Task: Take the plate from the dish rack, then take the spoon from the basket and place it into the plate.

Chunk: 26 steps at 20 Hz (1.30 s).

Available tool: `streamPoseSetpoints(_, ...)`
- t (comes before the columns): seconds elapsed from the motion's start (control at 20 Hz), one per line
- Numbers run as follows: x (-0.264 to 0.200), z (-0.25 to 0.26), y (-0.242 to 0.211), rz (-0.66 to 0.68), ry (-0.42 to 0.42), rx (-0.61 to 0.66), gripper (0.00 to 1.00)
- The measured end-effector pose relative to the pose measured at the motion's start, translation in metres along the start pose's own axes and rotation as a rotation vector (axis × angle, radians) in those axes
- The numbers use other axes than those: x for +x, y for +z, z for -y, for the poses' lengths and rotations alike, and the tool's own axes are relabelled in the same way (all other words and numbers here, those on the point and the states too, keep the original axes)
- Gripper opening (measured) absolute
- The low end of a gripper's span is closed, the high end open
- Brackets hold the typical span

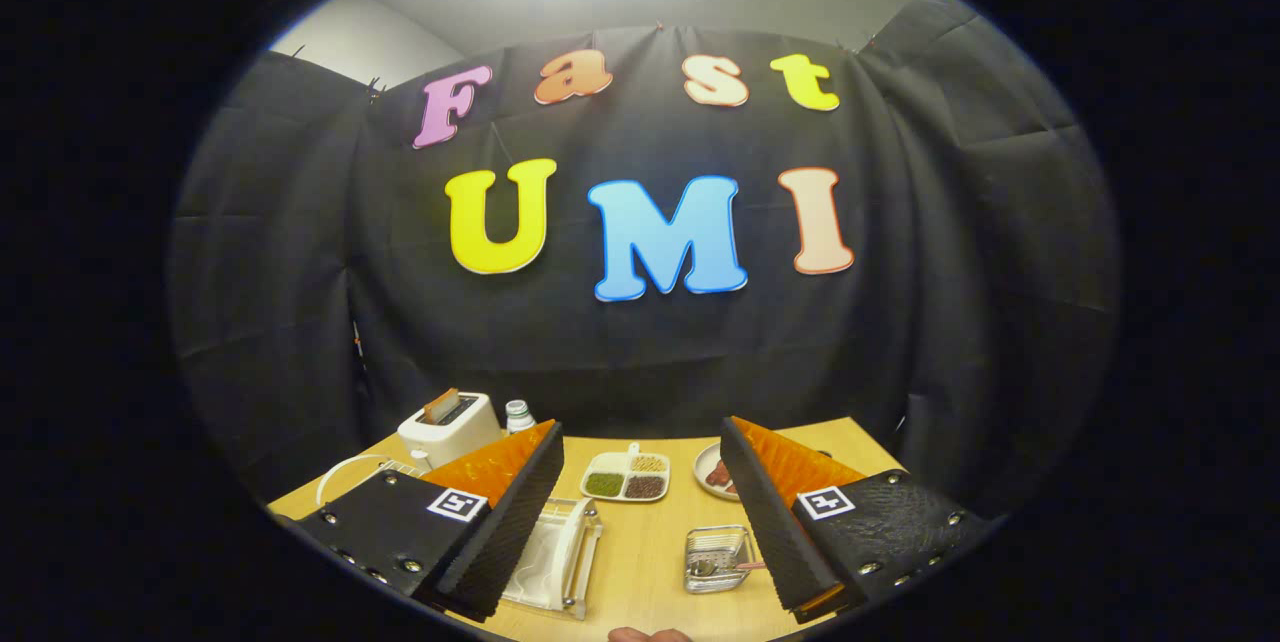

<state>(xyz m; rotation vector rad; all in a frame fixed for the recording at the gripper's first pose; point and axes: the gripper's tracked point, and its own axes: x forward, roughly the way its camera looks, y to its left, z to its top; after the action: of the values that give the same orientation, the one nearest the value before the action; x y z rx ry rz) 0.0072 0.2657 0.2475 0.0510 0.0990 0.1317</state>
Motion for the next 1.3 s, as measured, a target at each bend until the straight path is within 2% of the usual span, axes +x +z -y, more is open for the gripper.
streamPoseSetpoints(0.3, 0.027, -0.044, -0.035, -0.249, 0.101, 0.078, 0.97)
streamPoseSetpoints(0.55, 0.04, -0.073, -0.064, -0.466, 0.144, 0.143, 0.99)
streamPoseSetpoints(0.9, 0.066, -0.096, -0.091, -0.639, 0.16, 0.189, 0.99)
streamPoseSetpoints(1.3, 0.099, -0.11, -0.125, -0.767, 0.118, 0.172, 0.99)
